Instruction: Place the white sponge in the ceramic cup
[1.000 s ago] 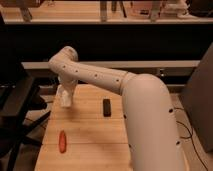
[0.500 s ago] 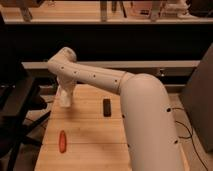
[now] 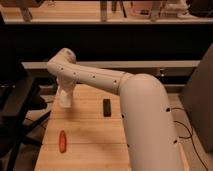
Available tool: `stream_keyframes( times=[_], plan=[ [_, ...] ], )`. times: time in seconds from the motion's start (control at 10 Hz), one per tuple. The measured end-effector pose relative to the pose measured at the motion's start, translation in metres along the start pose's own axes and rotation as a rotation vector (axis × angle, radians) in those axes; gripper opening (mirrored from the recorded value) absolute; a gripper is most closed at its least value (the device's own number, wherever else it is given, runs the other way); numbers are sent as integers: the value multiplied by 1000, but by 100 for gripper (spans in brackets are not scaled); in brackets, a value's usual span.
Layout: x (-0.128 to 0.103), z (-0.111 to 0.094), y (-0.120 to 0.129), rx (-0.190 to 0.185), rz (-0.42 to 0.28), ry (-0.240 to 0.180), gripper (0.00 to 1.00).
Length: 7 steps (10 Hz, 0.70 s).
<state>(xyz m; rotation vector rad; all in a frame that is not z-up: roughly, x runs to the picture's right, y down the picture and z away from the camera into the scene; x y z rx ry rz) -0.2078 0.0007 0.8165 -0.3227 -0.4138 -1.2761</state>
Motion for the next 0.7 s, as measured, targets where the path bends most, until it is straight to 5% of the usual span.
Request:
stream_keyframes(
  times=[0.7],
  plan=[
    [0,5,1,5,-13,14,80]
  ],
)
